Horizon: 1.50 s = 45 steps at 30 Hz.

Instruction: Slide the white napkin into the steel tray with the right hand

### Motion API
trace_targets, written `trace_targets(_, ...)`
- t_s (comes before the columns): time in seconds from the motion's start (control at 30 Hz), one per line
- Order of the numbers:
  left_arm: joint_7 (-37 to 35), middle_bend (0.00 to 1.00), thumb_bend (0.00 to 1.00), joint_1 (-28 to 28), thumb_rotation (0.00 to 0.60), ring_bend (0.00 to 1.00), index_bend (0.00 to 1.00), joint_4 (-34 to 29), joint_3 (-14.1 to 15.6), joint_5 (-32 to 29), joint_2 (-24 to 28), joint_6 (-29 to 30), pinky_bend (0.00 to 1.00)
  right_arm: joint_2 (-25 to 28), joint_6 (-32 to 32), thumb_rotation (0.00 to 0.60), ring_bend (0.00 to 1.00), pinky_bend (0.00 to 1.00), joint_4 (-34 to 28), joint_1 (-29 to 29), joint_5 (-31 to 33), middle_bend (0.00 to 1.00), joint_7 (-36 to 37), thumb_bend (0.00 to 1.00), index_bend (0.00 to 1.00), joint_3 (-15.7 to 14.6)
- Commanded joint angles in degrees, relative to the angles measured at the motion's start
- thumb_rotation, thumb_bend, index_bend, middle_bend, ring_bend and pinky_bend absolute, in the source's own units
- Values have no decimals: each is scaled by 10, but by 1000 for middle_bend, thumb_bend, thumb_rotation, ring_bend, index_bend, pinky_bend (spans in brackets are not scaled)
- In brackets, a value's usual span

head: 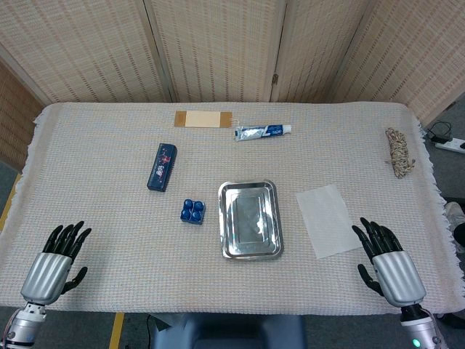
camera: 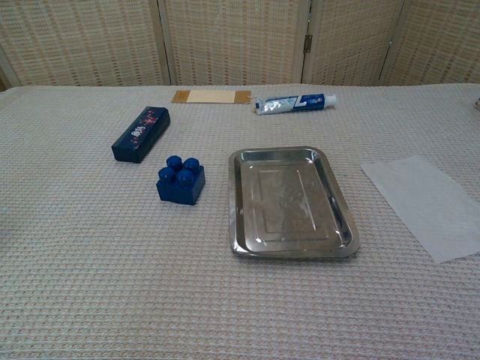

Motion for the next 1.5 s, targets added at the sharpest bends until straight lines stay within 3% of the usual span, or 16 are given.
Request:
trace_targets(0.03,-4,0,395,0,600,0,5,1,-1,0,0,1,0,-3,-7,600,0,97,1,2,5,0,-2,468,0,1)
trace_targets(0.4,-27,0,395,1,600,0,7,1,3,9,5,6,0,-8,-23,600,0,63,25,15,7,0,-1,469,0,7)
trace_targets(0.53,-34,0,395,1,600,0,7,0,2,6,9,5,0,-26,-20,600,0,0,108,31,-28,0,49,469,24,6)
trace_targets(0.8,-29,0,395,2,600,0,7,-2,4,11,6,5,0,-70,-37,600,0,0,226,43,-35,0,95,469,216,-6)
trace_targets(1.0,-17,0,519,1,600,0,8,-3,5,7,4,-3,0,-111,-38,600,0,0,305,41,-33,0,125,469,220,-14)
trace_targets(1.33,-14,0,519,7,600,0,5,-9,3,5,5,6,0,-204,-20,600,0,0,499,48,-37,0,199,469,220,-16)
trace_targets(1.5,-15,0,519,7,600,0,4,-8,1,2,6,4,0,-243,-32,600,0,0,566,52,-27,0,241,469,220,-15)
